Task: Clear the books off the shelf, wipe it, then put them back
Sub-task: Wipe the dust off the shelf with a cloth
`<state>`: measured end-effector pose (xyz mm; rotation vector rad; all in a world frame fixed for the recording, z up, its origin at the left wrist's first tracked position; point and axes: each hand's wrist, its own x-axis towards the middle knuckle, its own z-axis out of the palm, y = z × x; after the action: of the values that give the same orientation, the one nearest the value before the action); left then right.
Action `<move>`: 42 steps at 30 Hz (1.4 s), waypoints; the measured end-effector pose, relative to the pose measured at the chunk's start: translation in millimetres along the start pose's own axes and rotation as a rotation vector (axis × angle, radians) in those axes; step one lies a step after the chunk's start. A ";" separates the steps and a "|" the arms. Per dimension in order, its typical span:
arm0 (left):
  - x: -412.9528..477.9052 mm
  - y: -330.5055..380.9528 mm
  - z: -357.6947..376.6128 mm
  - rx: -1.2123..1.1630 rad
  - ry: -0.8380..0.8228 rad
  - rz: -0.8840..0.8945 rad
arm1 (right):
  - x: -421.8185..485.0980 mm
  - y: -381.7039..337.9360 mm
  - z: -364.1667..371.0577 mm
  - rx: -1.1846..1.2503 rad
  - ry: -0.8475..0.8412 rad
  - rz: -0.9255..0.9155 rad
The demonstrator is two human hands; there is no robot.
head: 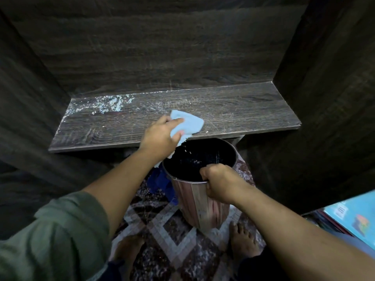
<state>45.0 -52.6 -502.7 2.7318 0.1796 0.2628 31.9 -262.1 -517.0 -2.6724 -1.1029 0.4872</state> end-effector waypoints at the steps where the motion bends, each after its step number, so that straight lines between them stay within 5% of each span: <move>1: 0.4 2.7 -2.2 -0.053 -0.050 0.072 | -0.4 2.3 1.0 0.007 -0.004 0.007; 5: -4.6 6.4 -12.1 -0.129 -0.221 0.283 | -4.4 11.4 3.8 0.051 -0.014 0.031; 11: 23.3 14.8 -23.5 -0.108 0.146 0.035 | -6.8 14.5 1.1 0.034 0.003 0.017; 16: 38.2 28.9 5.1 0.240 -0.141 -0.133 | -8.6 13.1 -5.6 0.018 0.002 0.001; 24: 2.1 22.9 -17.4 -0.049 -0.316 0.336 | -14.8 12.2 -8.7 0.036 -0.017 0.026; 31: -39.5 32.6 -27.8 0.004 0.241 0.019 | -12.3 -2.4 -13.5 -0.007 -0.018 -0.024; 35: -38.2 25.8 -16.2 0.011 0.062 -0.126 | -5.9 -8.5 -13.4 -0.018 -0.049 0.010; 39: -40.9 24.1 -24.2 -0.032 0.258 -0.114 | -1.3 -13.6 -13.9 -0.008 -0.060 0.029; 42: -39.8 19.4 -27.6 0.073 0.133 -0.132 | 3.0 -20.7 -14.7 -0.032 -0.083 0.024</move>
<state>2.2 -66.7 -476.3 2.7605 0.4125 0.4075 26.1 -246.4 -497.6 -2.7182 -1.1106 0.5956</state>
